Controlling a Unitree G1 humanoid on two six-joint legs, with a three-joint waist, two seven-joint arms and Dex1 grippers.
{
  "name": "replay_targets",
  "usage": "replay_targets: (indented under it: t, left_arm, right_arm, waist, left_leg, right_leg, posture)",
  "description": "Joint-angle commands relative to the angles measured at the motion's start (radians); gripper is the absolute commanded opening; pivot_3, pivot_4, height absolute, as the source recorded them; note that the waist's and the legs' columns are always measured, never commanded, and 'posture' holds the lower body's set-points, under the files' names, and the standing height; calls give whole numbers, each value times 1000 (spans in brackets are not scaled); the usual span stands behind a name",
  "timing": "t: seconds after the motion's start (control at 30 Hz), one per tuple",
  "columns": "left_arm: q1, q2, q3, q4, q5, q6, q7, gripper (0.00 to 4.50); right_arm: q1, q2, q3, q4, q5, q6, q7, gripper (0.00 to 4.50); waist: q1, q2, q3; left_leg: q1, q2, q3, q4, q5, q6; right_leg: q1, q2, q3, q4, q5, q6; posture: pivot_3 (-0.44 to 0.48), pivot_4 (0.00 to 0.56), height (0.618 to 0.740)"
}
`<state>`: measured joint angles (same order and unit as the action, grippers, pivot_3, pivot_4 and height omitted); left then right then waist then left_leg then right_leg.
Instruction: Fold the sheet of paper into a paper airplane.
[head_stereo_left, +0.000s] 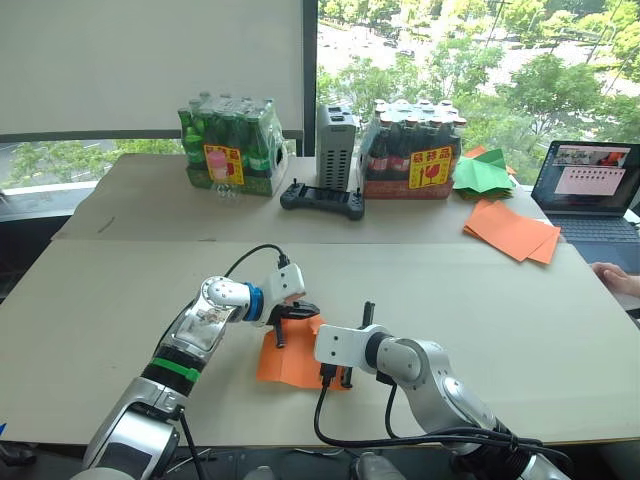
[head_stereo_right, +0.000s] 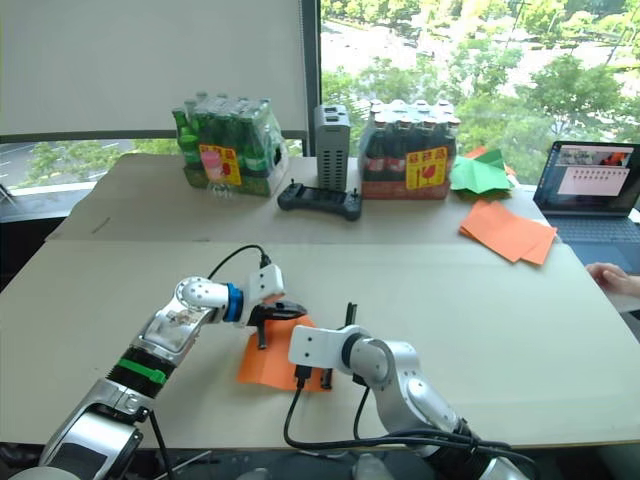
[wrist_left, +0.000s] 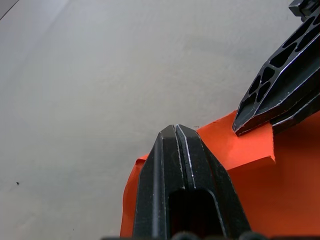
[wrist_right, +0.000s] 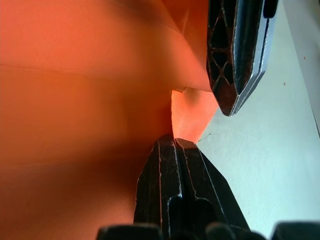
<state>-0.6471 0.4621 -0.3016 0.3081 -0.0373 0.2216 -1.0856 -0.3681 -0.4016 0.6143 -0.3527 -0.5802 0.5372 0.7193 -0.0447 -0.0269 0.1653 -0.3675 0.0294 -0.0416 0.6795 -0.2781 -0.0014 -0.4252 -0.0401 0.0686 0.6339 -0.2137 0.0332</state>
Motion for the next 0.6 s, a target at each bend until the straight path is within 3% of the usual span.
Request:
replay_targets:
  t: [0.03,0.33,0.53,0.6]
  left_arm:
    - [-18,-18,-19,18,21,-28,5,0]
    - [-28,-36,-28,83,54,-71,11,0]
    - [-27,-34,-27,102,62,-88,11,0]
    - [-26,-34,-28,103,64,-91,12,0]
  right_arm:
    - [4,9,2,11,-5,8,10,29]
    - [4,13,-10,4,2,-9,5,29]
    - [29,43,-107,-72,118,45,45,1921]
    - [37,72,-179,-120,194,102,69,1921]
  waist:
    - [0,0,0]
    - [0,0,0]
    - [2,0,0]
    - [3,0,0]
  left_leg:
    - [0,0,0,0,0,0]
    - [0,0,0,0,0,0]
    - [0,0,0,0,0,0]
    - [0,0,0,0,0,0]
  right_leg:
    - [0,0,0,0,0,0]
    - [1,0,0,0,0,0]
    - [1,0,0,0,0,0]
    - [1,0,0,0,0,0]
  posture:
    - [0,150,733]
    - [0,150,733]
    - [0,150,733]
    - [0,150,733]
